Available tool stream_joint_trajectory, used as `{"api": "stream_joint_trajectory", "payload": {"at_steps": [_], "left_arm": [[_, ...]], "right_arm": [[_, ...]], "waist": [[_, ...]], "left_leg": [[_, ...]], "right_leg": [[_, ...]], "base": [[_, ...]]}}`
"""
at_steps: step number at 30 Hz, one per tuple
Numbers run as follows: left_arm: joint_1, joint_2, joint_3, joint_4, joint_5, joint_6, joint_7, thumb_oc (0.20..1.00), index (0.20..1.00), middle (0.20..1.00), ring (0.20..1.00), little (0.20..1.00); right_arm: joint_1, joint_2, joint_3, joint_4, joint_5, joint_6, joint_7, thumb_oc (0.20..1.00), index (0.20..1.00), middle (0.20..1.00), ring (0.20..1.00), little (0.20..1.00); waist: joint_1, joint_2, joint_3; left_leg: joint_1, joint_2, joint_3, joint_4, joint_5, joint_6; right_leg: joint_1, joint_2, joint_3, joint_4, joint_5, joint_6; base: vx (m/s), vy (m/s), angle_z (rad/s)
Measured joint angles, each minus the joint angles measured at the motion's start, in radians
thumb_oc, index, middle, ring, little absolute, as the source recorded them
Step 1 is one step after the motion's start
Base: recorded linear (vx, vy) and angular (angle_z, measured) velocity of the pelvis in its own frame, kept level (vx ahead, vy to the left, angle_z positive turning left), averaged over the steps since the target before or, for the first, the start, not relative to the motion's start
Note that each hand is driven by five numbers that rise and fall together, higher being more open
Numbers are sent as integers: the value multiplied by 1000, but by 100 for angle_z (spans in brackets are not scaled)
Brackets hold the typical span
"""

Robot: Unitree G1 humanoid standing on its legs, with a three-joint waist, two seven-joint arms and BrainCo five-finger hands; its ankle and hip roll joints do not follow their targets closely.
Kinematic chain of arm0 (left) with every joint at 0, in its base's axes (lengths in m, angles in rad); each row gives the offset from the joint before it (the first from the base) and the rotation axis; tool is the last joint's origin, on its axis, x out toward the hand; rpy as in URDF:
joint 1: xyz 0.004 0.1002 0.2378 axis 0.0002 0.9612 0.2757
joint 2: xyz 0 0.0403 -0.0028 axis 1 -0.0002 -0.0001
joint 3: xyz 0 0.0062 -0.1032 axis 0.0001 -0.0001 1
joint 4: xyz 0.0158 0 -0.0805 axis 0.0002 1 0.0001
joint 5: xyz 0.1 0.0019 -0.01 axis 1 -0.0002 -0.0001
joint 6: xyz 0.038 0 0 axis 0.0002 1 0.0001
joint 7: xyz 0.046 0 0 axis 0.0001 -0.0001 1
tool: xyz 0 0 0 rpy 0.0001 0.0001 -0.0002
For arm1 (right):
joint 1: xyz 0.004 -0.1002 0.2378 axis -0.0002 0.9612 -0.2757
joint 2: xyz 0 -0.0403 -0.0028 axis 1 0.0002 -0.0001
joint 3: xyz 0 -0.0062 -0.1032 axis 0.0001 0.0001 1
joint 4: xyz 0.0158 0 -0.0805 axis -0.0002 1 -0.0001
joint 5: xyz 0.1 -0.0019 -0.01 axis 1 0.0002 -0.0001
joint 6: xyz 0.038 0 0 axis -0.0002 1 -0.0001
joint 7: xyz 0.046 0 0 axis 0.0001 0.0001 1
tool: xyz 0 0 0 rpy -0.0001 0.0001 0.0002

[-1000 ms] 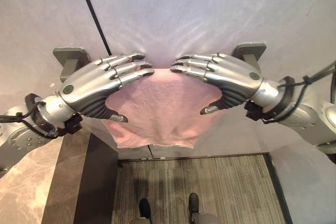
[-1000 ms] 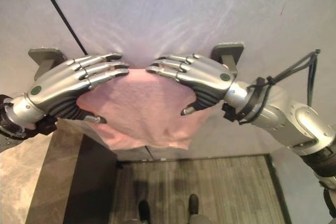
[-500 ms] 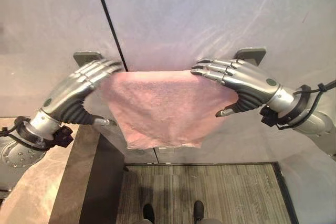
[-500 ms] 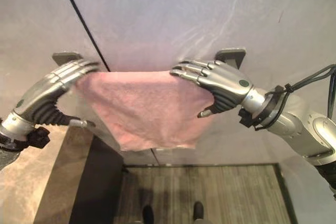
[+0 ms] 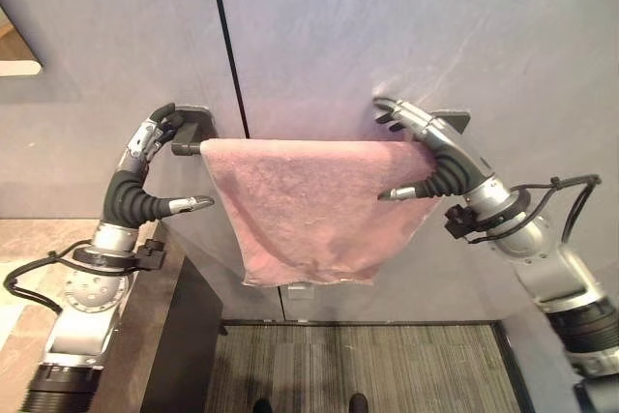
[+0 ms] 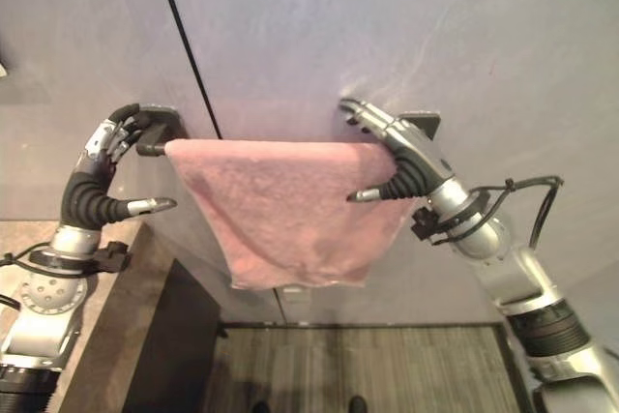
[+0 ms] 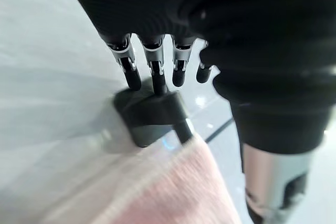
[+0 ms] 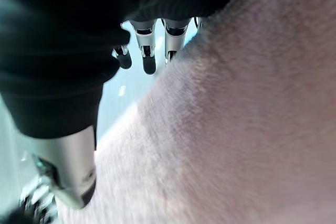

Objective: Put brush and paste in cup on sink, flatten towel.

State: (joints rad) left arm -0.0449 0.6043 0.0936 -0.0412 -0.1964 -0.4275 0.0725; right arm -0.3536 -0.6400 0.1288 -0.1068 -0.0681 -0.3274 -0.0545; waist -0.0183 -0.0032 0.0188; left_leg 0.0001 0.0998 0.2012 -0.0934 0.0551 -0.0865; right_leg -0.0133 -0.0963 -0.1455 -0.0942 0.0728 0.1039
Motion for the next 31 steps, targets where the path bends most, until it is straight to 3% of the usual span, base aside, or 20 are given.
{"api": "stream_joint_trajectory", "payload": {"at_steps": [3,8,17,22,26,31], "left_arm": [[18,-110,1,34,2,23,47,1000,1000,1000,1000,1000],[66,-179,6,60,8,39,78,1000,1000,1000,1000,1000],[141,-277,-57,217,-10,61,79,1000,1000,1000,1000,1000],[178,-336,-121,359,-74,99,78,1000,1000,1000,1000,1000],[182,-358,-142,521,-92,113,78,1000,1000,1000,1000,1000],[182,-373,-147,673,-118,142,78,1000,1000,1000,1000,1000]], "right_arm": [[24,173,-52,5,144,-6,-75,1000,1000,1000,1000,1000],[96,207,-72,-1,252,-27,-76,1000,1000,1000,1000,1000],[233,334,-106,109,458,-53,-67,1000,1000,1000,1000,1000],[369,412,-44,399,708,36,-42,1000,1000,1000,1000,1000],[434,411,-29,590,728,82,-34,1000,1000,1000,1000,1000],[434,396,-29,790,718,129,-31,1000,1000,1000,1000,1000]], "waist": [[0,1,-4],[-1,1,-4],[-12,-28,-28],[-20,-25,-23],[-22,15,4],[-23,7,13]], "left_leg": [[1,0,4,1,2,2],[31,0,5,2,1,9],[56,0,4,-2,-6,10],[51,-1,5,-2,-8,13],[51,1,5,-2,-5,10],[52,10,4,1,-3,7]], "right_leg": [[-1,0,4,0,2,-1],[28,1,4,0,0,0],[52,0,2,0,-11,1],[47,-2,3,0,-9,-3],[48,0,3,0,-6,1],[50,10,0,0,-10,-6]], "base": [[-25,2,-2],[0,0,0],[-8,-5,0],[-21,-8,0],[-8,-5,0],[0,0,0]]}}
